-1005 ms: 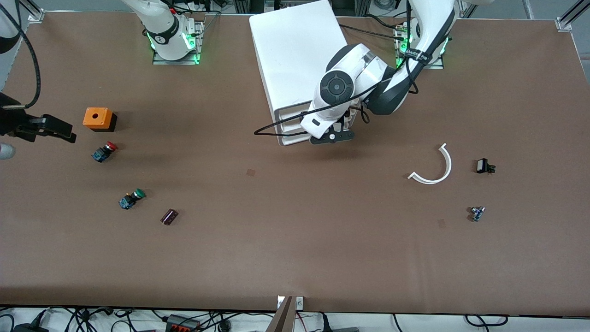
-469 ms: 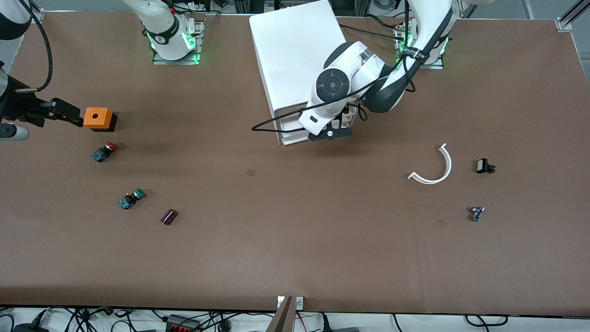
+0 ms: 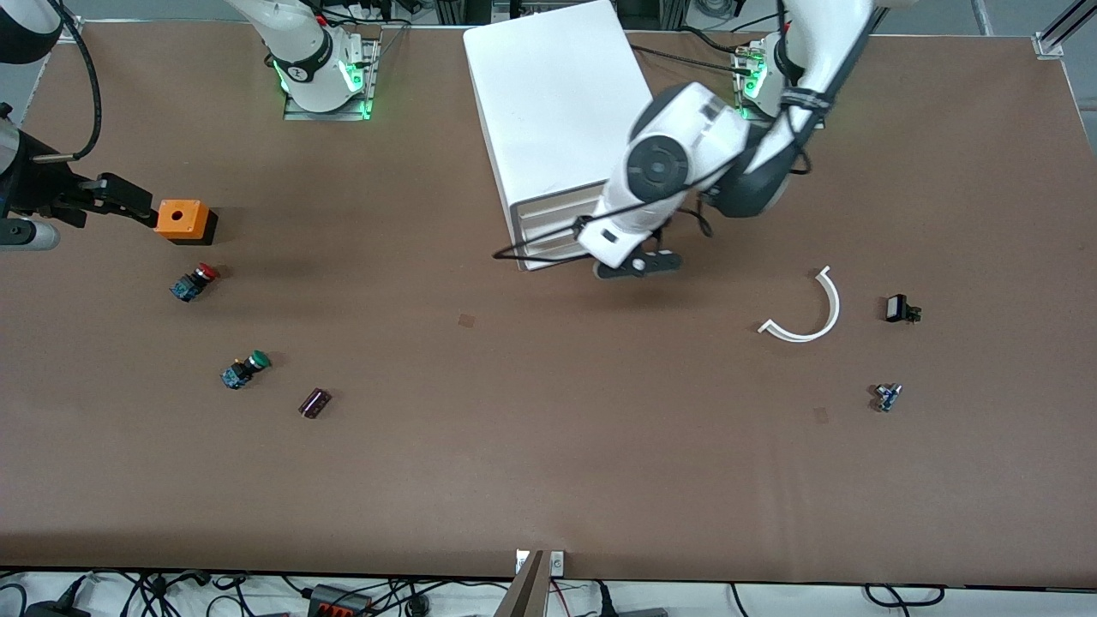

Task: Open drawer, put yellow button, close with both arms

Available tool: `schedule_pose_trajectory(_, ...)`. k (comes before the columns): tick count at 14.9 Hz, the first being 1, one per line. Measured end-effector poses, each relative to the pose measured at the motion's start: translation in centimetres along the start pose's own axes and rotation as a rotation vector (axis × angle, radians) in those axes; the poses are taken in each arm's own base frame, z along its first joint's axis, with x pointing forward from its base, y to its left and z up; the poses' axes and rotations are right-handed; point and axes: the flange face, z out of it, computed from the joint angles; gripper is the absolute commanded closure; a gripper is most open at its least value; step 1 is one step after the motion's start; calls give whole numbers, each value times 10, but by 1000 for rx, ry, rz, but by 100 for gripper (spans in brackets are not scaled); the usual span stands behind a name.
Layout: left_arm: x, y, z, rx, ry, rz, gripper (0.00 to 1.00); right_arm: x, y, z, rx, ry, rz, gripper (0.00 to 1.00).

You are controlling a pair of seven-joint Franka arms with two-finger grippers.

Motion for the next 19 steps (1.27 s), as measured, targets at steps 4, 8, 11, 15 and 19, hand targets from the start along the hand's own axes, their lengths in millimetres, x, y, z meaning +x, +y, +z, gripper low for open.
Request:
schedule_pose_trajectory(4, 53, -82, -67, 71, 31, 58, 0, 0, 0, 0, 0, 3, 0, 0)
schedule_pose_trajectory(8, 80, -163, -140, 66, 10, 116, 0, 0, 0, 0, 0, 3, -1, 0)
schedule_pose_trajectory(11, 86, -216, -177, 51, 27, 185, 0, 0, 1, 0, -1, 3, 1, 0)
schedule_pose_trajectory(15, 77, -267, -220, 56, 99, 237, 0, 0, 1, 0, -1, 3, 2, 0)
schedule_pose_trajectory(19, 57, -307, -229, 15, 182, 248, 0, 0, 3, 0, -2, 3, 4, 0)
